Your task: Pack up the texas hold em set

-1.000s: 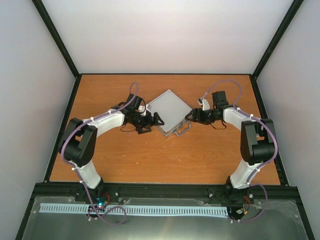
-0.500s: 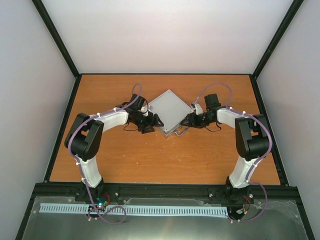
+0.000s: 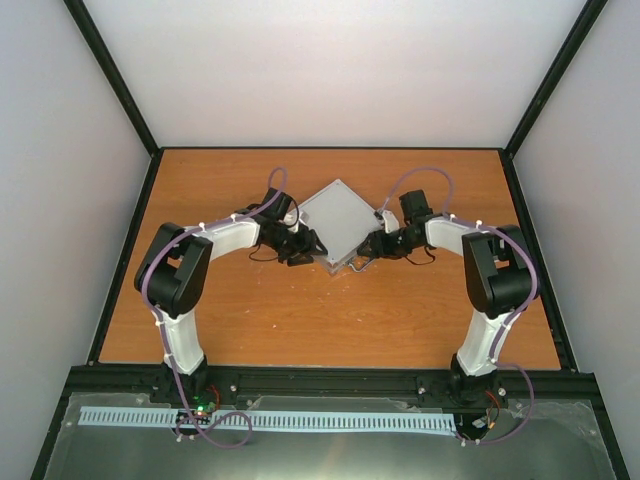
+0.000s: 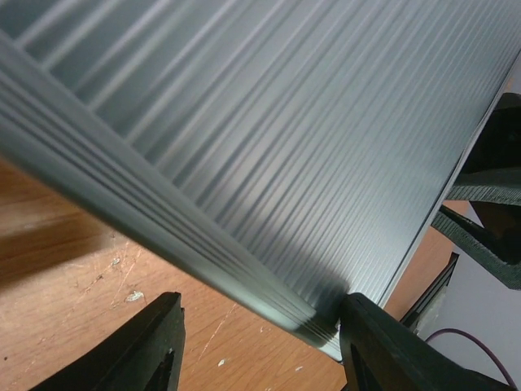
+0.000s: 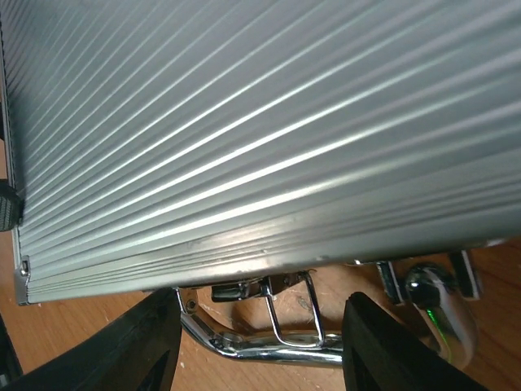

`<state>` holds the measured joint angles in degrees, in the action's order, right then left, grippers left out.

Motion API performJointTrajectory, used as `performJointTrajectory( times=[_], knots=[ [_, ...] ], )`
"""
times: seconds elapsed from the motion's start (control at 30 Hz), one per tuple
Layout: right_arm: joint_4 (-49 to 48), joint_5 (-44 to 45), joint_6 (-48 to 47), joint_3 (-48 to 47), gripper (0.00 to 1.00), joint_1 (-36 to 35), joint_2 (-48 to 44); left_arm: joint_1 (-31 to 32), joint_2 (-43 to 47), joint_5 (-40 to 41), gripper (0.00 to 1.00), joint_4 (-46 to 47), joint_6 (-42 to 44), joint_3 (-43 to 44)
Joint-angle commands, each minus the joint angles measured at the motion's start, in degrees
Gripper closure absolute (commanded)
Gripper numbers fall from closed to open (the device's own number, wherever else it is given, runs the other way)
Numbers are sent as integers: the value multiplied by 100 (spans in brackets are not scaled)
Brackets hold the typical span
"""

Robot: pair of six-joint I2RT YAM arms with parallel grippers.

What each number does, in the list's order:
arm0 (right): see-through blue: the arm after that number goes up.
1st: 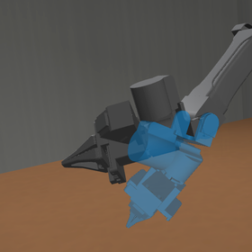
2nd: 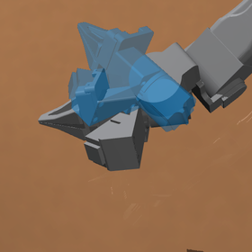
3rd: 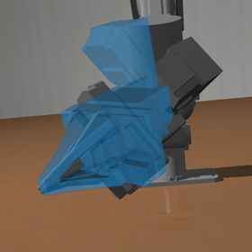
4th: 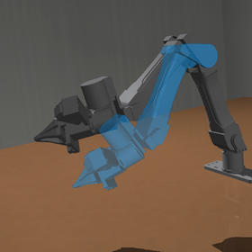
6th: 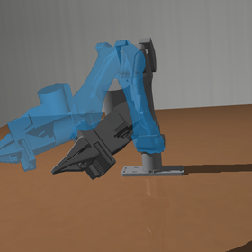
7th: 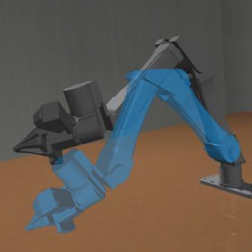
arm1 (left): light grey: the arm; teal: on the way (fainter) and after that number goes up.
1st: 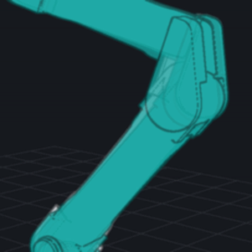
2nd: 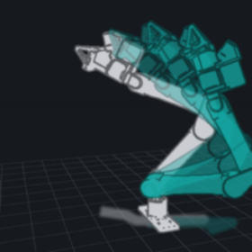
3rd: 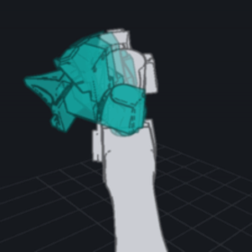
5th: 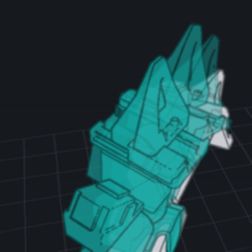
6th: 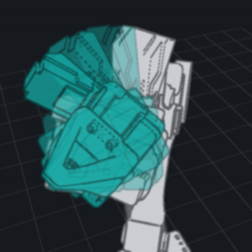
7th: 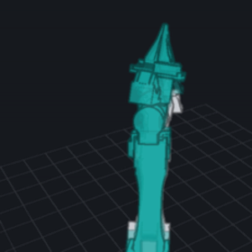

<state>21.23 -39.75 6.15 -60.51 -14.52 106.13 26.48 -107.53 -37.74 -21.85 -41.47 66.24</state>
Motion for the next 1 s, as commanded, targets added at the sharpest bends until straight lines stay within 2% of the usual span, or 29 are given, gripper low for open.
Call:
performJointTrajectory(
  times=[0.0,0.2,0.53,0.97],
  knots=[
    [-87,139,-203,-139,45,-80,152,30,-144,229,49,-214,172,92],
    [-31,-40,-243,-171,45,-150,262,58,-146,309,50,-260,245,65],
    [523,-1155,-216,-542,45,-152,340,112,-98,335,50,-295,306,57],
    [244,-1206,975,-605,48,-149,307,206,-84,338,50,-276,337,63]
  ],
)
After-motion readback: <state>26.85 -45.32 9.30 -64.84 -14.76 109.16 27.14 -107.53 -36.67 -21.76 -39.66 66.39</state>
